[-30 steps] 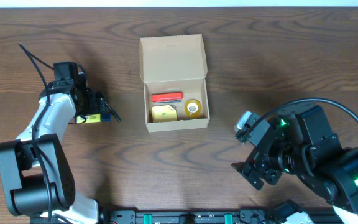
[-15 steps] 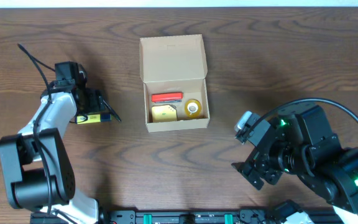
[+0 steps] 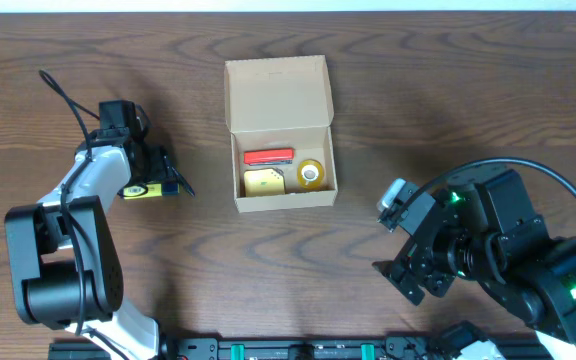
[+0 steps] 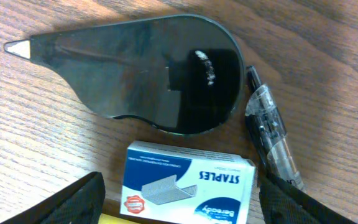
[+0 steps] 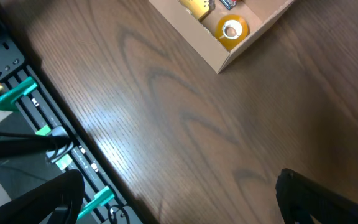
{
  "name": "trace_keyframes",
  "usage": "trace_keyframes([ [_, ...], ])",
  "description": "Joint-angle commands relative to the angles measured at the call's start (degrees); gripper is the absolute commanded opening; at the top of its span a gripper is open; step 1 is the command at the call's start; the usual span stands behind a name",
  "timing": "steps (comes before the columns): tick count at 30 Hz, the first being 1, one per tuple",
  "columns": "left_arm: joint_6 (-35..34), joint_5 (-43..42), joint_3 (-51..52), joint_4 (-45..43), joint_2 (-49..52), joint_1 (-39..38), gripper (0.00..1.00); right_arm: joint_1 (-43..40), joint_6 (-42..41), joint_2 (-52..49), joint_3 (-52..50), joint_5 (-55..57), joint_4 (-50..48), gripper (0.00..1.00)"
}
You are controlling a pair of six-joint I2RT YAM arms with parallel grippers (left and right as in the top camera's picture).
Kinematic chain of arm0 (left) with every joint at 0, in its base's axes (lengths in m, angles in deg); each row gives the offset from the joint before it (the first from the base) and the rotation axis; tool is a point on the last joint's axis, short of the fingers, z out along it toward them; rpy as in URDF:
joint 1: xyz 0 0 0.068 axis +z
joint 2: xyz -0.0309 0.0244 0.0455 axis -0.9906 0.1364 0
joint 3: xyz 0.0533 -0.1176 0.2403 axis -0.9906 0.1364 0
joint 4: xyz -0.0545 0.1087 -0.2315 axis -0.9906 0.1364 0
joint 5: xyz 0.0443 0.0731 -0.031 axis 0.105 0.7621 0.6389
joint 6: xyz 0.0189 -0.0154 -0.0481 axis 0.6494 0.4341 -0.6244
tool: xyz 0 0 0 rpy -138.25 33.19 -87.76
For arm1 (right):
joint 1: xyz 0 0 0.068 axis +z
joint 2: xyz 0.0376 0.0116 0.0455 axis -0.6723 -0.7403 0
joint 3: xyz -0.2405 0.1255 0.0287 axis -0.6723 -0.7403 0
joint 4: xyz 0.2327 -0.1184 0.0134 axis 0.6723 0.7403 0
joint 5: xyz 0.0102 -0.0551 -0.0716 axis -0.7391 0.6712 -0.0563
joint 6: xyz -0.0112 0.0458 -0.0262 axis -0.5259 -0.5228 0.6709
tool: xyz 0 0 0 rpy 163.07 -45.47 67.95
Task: Pack container
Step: 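Grasp the staples box with the left gripper and lift it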
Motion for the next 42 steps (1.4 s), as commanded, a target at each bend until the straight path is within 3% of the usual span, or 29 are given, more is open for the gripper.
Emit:
trace_keyframes([
  [1,-0.44,1.38,-0.31,-0.02,1.36,-0.46,0.79,-0.46,-0.72,0.02,-0.04,-0.02,0.04,0.99],
  [18,-1.95,2.62,-0.31,0.92,1.60,-0.92,0.66,-0.46,-0.72,0.02,-0.04,-0.02,0.02,0.99],
  [24,-1.97,2.62,-0.31,1.66,1.60,-0.92,0.53,-0.46,-0.72,0.02,-0.04,-0.02,0.04,0.99],
  [30,-3.30,2.62,-0.33,2.08,1.60,-0.92,0.47,-0.46,-0.72,0.02,-0.04,-0.02,0.04,0.99],
  [42,-4.74,2.58,-9.77,15.56,-3.37,-1.07,0.41,-0.46,-0.72,0.02,-0.04,-0.02,0.04,0.99],
])
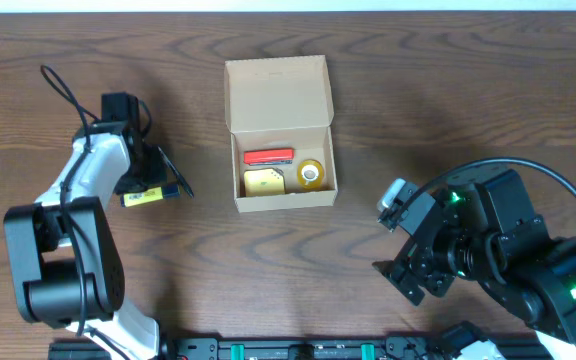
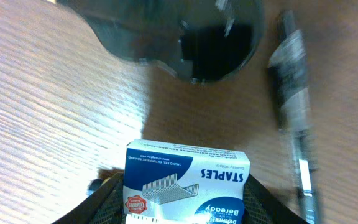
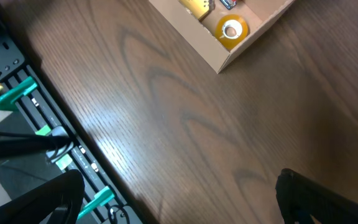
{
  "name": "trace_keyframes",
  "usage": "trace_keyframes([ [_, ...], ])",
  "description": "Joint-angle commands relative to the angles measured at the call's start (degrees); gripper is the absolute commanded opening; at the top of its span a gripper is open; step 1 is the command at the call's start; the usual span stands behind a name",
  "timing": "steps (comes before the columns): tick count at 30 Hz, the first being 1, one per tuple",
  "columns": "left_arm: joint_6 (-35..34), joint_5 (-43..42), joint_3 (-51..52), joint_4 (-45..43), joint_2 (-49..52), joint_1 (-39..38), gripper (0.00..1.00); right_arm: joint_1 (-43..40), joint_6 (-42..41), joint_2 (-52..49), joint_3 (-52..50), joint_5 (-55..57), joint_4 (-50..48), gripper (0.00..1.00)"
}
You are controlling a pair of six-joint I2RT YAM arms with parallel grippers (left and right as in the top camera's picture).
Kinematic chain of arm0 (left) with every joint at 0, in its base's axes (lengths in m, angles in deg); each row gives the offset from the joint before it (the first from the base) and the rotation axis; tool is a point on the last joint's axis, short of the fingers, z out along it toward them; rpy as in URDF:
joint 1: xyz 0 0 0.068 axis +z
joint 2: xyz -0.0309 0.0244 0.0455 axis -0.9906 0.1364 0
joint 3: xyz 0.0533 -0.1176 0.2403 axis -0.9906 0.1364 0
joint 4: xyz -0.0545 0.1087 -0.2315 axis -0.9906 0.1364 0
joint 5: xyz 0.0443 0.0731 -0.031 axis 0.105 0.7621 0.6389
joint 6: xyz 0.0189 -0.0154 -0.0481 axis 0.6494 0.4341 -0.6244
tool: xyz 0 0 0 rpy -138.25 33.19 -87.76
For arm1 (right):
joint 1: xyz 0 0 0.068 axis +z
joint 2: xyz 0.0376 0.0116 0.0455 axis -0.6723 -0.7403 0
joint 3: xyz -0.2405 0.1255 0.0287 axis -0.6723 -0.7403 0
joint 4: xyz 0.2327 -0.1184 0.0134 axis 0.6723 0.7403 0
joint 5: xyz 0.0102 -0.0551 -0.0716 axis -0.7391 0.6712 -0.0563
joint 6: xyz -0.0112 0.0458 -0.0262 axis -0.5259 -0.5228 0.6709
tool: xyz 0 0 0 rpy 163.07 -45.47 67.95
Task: Pack container
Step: 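Grasp the staples box with the left gripper and lift it, then carry the staples box into the box and release it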
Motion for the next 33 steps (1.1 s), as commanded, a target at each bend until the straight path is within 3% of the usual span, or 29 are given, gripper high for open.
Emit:
trace_keyframes([
  [1,-0.52,0.96,-3.98,2.08,-4.48,-0.44,0.41,-0.46,-0.72,0.02,-0.04,-0.07,0.02,0.99],
  [8,-2.14,0.52,-5.73,4.63,-12.37,-4.92,0.42,-0.46,-0.72,0.02,-0.04,-0.04,0.07,0.99],
  [12,-5.68,-4.26,-5.73,4.52,-15.23,-9.40,0.42,-0.46,-0.72,0.02,-0.04,-0.04,0.11,0.99],
  [33,-16.26,-6.88,-6.25,3.58,-15.74,-35.82,0.42,-0.46,-0.72,0.02,-0.04,-0.07,0.09,0.99],
])
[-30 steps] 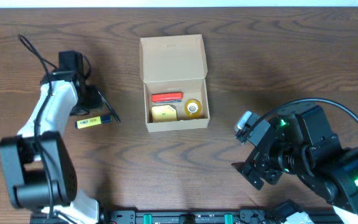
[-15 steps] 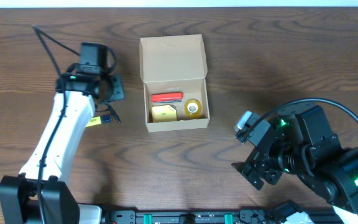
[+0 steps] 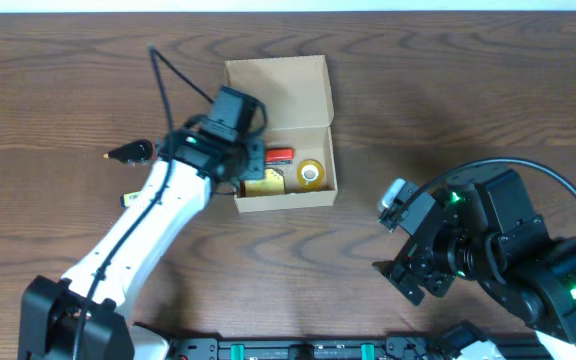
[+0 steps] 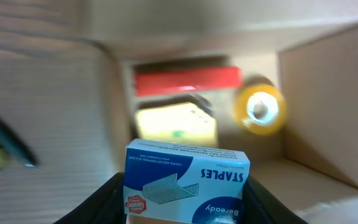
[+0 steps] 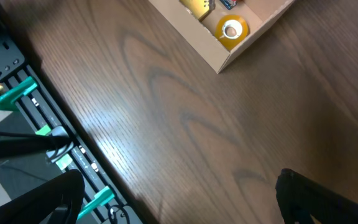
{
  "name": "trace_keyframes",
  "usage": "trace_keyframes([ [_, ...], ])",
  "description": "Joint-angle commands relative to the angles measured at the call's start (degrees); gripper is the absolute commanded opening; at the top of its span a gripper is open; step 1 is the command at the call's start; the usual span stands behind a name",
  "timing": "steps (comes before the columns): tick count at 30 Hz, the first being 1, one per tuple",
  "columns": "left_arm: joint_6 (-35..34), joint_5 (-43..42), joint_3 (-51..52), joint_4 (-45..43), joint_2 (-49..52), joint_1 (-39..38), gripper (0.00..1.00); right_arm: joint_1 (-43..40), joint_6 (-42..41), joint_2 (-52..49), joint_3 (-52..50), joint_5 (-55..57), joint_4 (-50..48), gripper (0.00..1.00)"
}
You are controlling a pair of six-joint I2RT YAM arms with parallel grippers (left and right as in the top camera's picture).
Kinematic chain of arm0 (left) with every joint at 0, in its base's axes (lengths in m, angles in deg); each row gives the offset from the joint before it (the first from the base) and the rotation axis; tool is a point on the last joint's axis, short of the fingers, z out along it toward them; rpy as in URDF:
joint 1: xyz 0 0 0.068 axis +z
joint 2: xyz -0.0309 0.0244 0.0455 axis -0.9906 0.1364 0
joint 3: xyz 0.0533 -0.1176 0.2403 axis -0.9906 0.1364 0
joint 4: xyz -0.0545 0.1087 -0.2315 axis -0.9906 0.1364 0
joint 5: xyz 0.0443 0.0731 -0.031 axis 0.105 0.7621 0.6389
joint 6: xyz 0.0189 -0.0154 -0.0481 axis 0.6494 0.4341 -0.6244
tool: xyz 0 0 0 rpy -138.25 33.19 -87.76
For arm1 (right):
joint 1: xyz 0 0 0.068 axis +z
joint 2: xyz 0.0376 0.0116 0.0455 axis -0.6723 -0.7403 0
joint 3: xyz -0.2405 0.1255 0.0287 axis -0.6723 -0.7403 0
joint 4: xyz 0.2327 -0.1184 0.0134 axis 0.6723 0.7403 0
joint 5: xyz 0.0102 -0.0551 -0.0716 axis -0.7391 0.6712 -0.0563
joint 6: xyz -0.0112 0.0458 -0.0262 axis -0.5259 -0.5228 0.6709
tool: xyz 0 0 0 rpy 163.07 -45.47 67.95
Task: Pack container
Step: 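Carry the staples box into the box and release it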
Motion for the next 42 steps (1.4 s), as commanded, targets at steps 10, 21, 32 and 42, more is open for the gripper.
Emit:
trace_keyframes([
  [10,-8.92,2.82,-1.75,-1.03,-0.98,-4.98,0.42,-0.46,-0.72,0.02,-0.04,-0.07,0.07,0.99],
  [21,-9.31,5.03,-1.75,-0.68,-0.98,-6.32,0.43,-0.46,-0.72,0.02,-0.04,-0.04,0.07,0.99],
  [32,-13.35,4.55,-1.75,-2.21,-0.96,-6.84,0.45,-0.46,-0.72,0.02,-0.04,-0.07,0.07,0.99],
  [42,-14.62,1.97,-1.75,-5.81,2.97,-6.93,0.43,-0.46,-0.72,0.02,-0.04,-0.04,0.07,0.99],
])
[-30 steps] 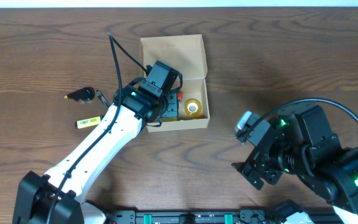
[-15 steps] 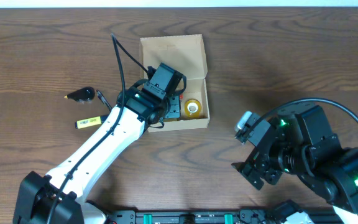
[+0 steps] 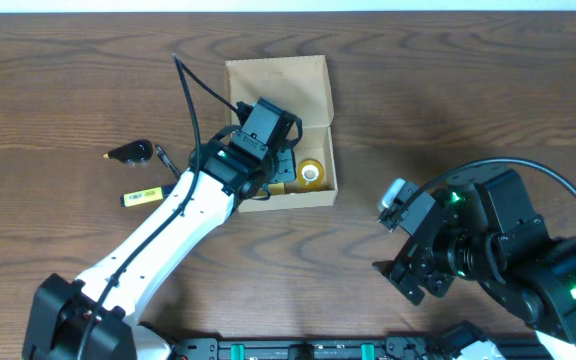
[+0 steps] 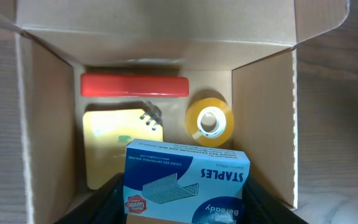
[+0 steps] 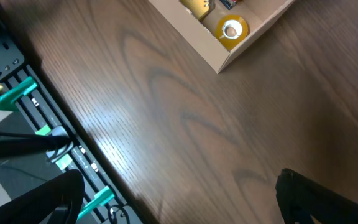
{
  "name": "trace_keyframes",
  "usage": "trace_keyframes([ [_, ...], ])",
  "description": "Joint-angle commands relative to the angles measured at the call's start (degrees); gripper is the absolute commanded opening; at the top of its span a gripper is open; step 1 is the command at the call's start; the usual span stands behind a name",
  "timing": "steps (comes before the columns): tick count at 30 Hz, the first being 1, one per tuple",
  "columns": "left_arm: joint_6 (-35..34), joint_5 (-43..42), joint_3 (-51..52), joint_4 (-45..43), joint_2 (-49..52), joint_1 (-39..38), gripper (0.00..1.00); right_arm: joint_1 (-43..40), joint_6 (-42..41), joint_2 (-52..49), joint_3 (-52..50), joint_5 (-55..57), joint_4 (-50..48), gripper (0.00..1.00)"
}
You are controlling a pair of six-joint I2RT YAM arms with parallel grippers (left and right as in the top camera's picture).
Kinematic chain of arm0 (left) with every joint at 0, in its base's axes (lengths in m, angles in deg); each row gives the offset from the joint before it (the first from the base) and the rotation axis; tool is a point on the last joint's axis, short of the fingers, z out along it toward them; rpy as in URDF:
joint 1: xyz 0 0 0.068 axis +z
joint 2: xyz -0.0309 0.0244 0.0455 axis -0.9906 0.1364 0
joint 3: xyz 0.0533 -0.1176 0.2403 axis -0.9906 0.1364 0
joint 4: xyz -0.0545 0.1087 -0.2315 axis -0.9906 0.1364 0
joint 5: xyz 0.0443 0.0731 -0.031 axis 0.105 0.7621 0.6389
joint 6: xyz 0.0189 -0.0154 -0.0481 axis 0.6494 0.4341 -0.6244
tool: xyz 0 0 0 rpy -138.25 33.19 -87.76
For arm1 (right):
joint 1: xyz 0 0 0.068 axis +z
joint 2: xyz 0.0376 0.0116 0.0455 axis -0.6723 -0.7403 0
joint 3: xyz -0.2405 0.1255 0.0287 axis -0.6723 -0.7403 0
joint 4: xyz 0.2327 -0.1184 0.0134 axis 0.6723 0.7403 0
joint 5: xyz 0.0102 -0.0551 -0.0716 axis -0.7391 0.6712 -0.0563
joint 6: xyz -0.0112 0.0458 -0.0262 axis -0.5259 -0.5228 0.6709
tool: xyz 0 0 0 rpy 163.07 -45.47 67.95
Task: Pack container
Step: 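Carry the staples box into the box and release it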
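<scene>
An open cardboard box stands at the table's middle back. In the left wrist view its inside wall frames a red flat item, a yellow notepad and a yellow tape roll. My left gripper is shut on a blue-and-white staples box, held above the box's inside, over the notepad and tape. From overhead the left gripper covers the box's left half. My right gripper stands open over bare table at the front right, holding nothing.
Left of the cardboard box lie a black teardrop-shaped dispenser, a pen and a small yellow item. Rails with green clips run along the table's front edge.
My left gripper, still shut on the staples box, has moved right from over the cardboard box's left wall to above its inside. The right arm has not moved.
My left gripper was open around the staples box on the table at the far left, beside the black dispenser and pen. Then it was shut on it there. Then it held it over the cardboard box's left wall, and now over the inside.
</scene>
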Motion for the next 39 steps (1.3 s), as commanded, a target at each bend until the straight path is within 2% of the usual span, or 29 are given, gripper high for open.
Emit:
trace_keyframes([
  [1,-1.29,-0.96,-1.75,-0.66,2.84,-0.22,0.43,-0.46,-0.72,0.02,-0.04,-0.07,0.07,0.99],
  [5,-1.31,-4.66,-1.75,-1.18,4.07,-0.63,0.41,-0.46,-0.72,0.02,-0.04,-0.07,0.07,0.99],
  [14,-2.16,-2.27,-1.75,-2.95,5.44,-6.01,0.42,-0.46,-0.72,0.02,-0.04,-0.04,0.07,0.99],
  [39,-2.34,-4.37,-2.19,-7.37,10.25,-6.99,0.45,-0.46,-0.72,0.02,-0.04,-0.04,0.07,0.99],
])
